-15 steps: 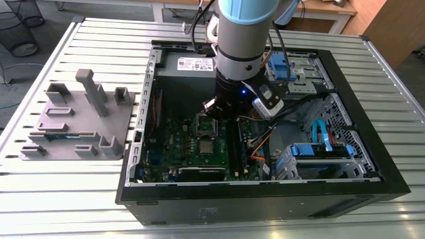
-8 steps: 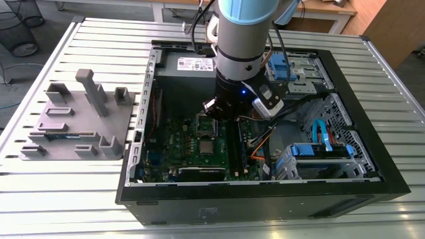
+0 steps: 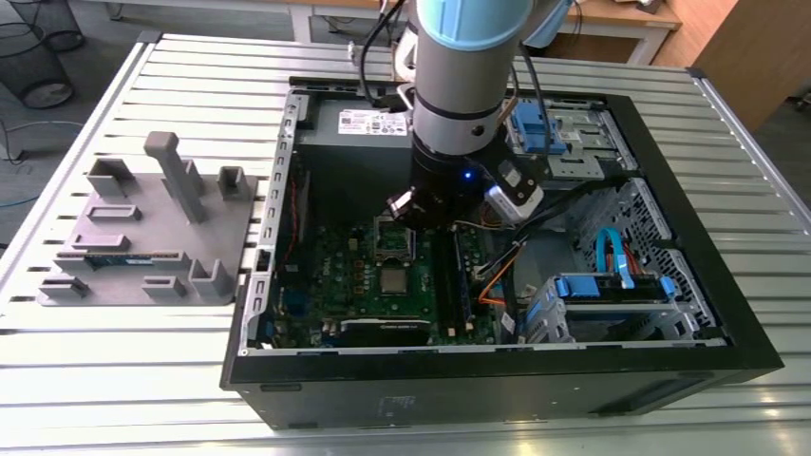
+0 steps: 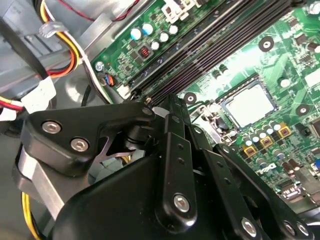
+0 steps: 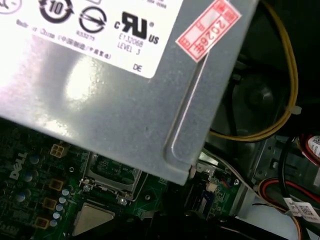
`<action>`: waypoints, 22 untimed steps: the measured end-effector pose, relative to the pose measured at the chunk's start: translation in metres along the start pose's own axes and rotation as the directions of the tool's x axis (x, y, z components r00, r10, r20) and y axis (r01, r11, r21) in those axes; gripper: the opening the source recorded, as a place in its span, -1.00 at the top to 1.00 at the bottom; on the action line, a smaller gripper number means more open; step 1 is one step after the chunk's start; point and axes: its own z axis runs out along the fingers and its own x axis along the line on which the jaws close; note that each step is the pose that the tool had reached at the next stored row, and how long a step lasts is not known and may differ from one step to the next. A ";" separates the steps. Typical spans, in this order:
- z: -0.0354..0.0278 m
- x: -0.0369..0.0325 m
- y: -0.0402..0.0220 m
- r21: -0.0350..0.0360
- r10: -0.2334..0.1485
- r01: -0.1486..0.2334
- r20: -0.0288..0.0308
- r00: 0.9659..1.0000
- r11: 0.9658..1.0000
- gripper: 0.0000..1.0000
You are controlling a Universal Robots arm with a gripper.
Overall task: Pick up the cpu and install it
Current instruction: 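Close the cpu cover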
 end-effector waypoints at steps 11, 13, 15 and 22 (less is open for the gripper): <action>0.0033 0.0025 0.0062 -0.030 -0.011 0.011 0.011 1.000 0.999 0.79; 0.0036 0.0029 0.0066 -0.045 -0.010 0.011 0.018 1.000 0.999 0.79; 0.0037 0.0029 0.0066 -0.055 -0.009 0.010 0.022 1.000 0.998 0.79; 0.0063 0.0041 0.0071 -0.094 -0.005 0.009 0.037 0.999 0.996 0.79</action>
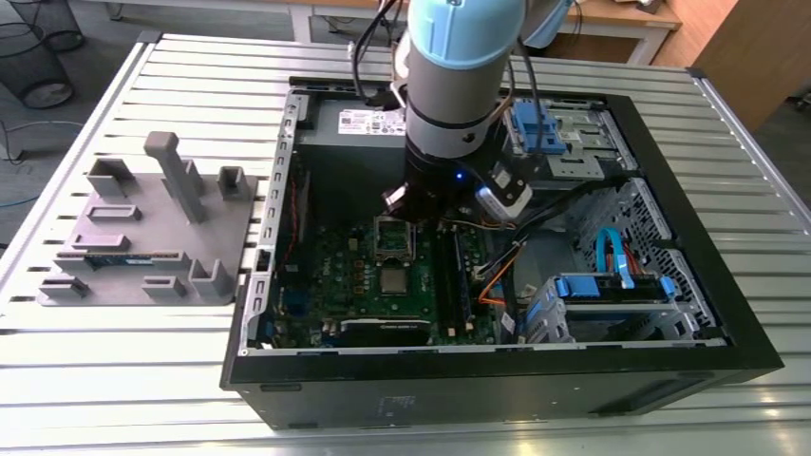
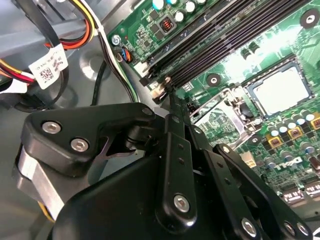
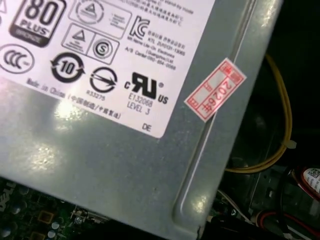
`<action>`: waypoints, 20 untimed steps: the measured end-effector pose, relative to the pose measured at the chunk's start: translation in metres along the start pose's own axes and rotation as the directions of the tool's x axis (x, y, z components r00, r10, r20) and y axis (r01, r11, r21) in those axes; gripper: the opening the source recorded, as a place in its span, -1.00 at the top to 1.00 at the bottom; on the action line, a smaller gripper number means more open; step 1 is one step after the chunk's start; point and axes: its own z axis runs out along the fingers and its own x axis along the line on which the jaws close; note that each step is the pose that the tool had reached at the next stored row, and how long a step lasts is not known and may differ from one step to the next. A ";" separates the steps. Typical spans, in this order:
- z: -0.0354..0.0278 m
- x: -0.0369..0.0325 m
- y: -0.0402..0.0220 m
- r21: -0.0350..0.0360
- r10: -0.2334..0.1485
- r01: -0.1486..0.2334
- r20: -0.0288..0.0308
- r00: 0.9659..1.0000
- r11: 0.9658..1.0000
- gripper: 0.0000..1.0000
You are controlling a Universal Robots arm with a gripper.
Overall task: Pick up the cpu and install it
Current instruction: 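Close the cpu cover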
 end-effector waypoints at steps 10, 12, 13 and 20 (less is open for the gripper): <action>0.0065 0.0015 -0.0002 -0.037 0.003 -0.002 0.015 1.000 0.999 0.79; 0.0074 0.0027 0.0002 -0.040 0.003 -0.002 0.016 1.000 0.999 0.79; 0.0077 0.0034 0.0004 -0.040 0.003 -0.002 0.016 1.000 0.999 0.79; 0.0082 0.0067 0.0016 -0.041 0.003 -0.002 0.017 1.000 0.999 0.79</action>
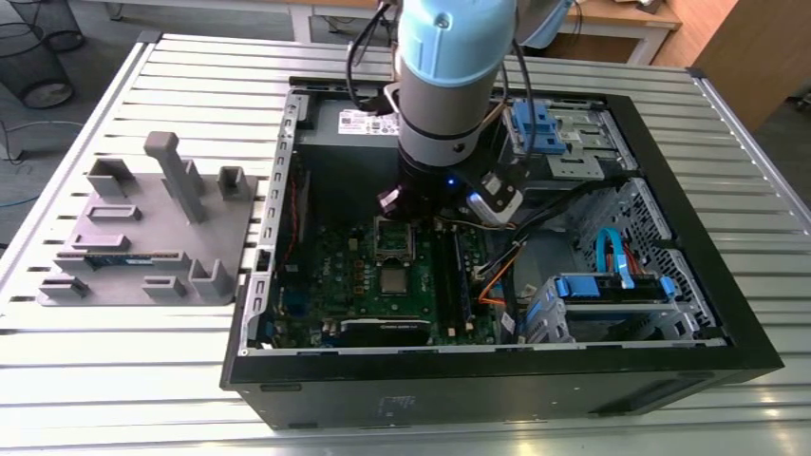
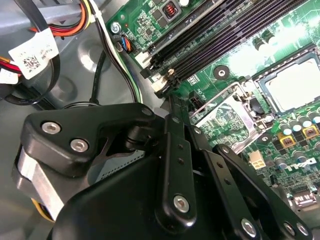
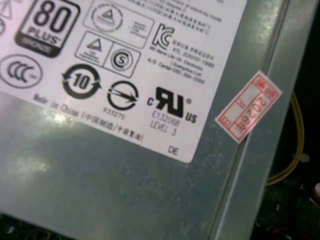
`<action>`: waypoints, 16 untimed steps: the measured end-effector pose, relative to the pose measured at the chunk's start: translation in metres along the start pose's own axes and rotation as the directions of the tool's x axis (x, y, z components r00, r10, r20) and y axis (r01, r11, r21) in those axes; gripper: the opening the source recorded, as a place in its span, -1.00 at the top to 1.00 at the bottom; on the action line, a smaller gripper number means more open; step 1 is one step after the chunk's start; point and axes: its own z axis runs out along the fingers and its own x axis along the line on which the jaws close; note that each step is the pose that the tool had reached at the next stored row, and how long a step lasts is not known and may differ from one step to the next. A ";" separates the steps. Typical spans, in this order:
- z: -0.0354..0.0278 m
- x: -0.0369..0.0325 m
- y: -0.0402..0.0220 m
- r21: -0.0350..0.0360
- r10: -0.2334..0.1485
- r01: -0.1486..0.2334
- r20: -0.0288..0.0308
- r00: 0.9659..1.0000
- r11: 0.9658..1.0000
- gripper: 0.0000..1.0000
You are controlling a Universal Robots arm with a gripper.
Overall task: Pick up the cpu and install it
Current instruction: 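Close the cpu cover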
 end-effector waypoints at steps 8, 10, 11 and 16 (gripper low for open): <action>-0.0046 0.0004 0.0003 0.001 -0.002 0.002 0.004 1.000 1.000 0.79; -0.0045 0.0003 0.0003 0.001 -0.004 0.004 0.003 1.000 1.000 0.79; -0.0045 0.0003 0.0003 0.001 -0.005 0.005 0.003 1.000 1.000 0.79; -0.0046 0.0002 0.0002 0.000 -0.014 0.014 0.002 1.000 1.000 0.79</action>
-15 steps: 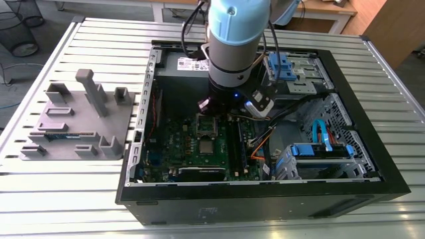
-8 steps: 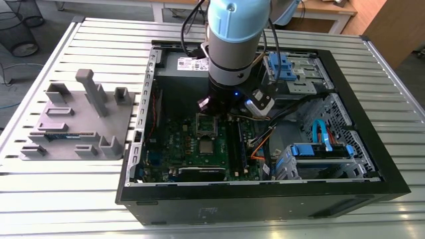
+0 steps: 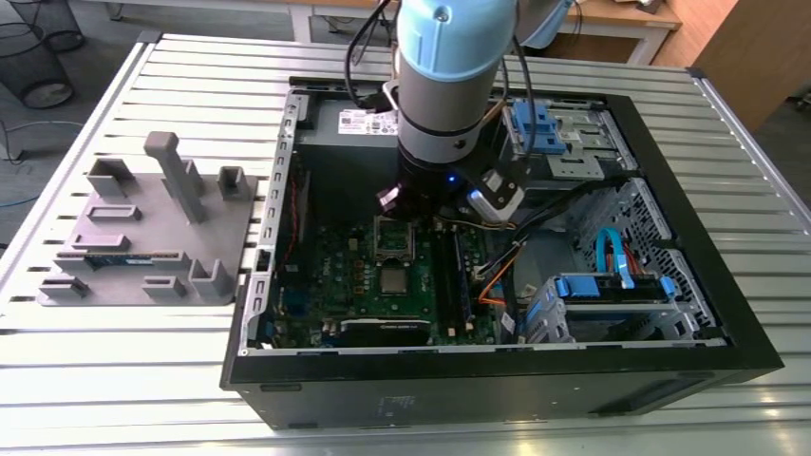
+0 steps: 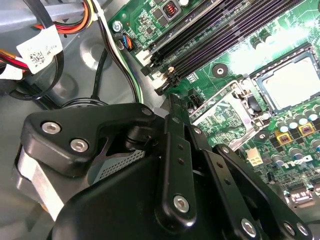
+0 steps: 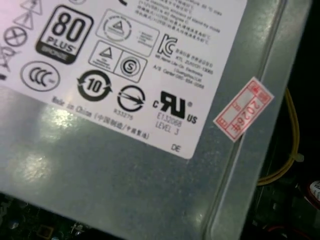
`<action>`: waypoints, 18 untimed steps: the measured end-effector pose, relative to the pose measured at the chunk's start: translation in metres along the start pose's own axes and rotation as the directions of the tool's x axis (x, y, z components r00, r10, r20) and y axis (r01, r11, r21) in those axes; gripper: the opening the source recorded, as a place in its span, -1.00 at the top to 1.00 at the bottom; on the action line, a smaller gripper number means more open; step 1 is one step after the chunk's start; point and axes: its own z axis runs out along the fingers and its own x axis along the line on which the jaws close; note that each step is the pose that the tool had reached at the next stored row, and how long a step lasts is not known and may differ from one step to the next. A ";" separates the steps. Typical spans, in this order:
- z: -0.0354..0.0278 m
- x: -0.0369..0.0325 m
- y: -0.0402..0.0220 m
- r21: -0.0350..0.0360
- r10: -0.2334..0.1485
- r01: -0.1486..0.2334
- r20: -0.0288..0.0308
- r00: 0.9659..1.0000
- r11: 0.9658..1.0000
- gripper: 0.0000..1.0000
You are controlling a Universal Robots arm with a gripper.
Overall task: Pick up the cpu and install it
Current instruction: 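Close the cpu cover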
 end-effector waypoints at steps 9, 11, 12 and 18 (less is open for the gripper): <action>0.0000 0.0000 0.0000 -0.007 -0.057 0.057 -0.007 0.998 0.998 0.79; 0.0000 -0.0002 -0.0001 -0.008 -0.061 0.061 -0.008 0.998 0.998 0.79; 0.0000 -0.0002 -0.0001 -0.008 -0.069 0.069 -0.009 0.998 0.998 0.79; 0.0000 -0.0002 -0.0001 -0.015 -0.118 0.117 -0.015 0.993 0.993 0.79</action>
